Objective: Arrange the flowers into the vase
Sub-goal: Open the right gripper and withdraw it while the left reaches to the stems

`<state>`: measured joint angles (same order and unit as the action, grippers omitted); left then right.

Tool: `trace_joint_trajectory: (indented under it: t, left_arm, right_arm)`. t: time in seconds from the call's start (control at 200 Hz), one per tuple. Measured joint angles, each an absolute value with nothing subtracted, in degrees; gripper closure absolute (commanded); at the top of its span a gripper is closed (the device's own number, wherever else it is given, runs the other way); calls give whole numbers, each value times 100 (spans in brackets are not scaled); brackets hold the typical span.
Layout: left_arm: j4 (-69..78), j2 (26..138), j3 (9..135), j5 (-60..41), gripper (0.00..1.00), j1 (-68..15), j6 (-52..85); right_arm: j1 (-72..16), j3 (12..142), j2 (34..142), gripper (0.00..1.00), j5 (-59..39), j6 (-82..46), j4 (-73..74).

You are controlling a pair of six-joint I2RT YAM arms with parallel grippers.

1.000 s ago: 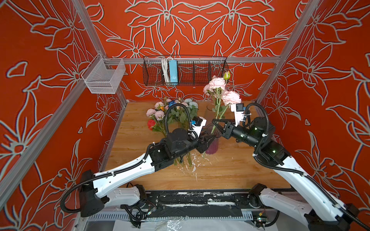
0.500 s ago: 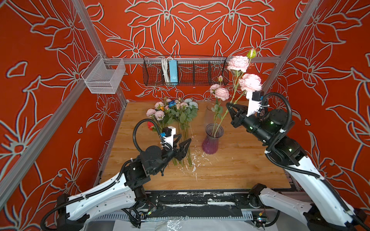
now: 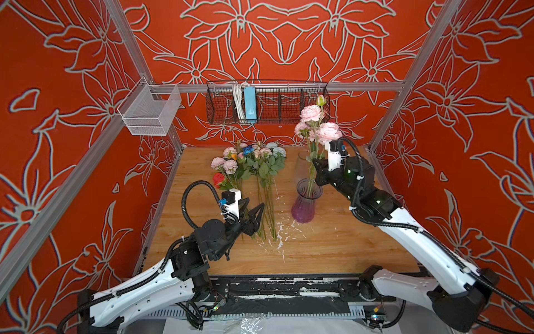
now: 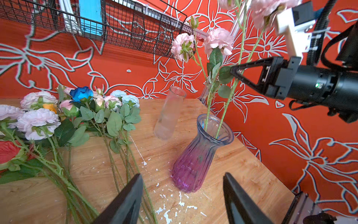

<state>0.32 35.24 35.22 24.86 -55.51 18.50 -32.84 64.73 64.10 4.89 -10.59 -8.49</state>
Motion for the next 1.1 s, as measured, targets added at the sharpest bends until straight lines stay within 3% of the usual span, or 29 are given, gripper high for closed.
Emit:
trace_joint_trajectory:
  t: [0.135,0.275,0.59,0.766,0.881,1.101]
  left_arm:
    - [45,3695,3524,2504,25,-5551,1776]
    - [49,3970,3573,2543,22,-5551,1769]
    - [-82,4788,3752,2735,20,-5485,1826]
    - [-718,5690,4316,2287,24,-4628,2429]
    - [-1087,6418,4668,1800,29,-3997,2786]
    - [-1660,7975,5406,1022,51,-3203,3028]
  right_arm:
    - [-3284,5986,6215,63,473,-1181,-862]
    - [-3284,5885,5924,55,464,-1284,-1011]
    - [-3284,5402,4648,54,331,-1649,-1310]
    - [-3284,4967,3972,54,395,-1905,-1623]
    - [-3284,4639,3579,58,574,-2082,-1855]
    - [-3284,3983,2978,62,932,-2491,-2257]
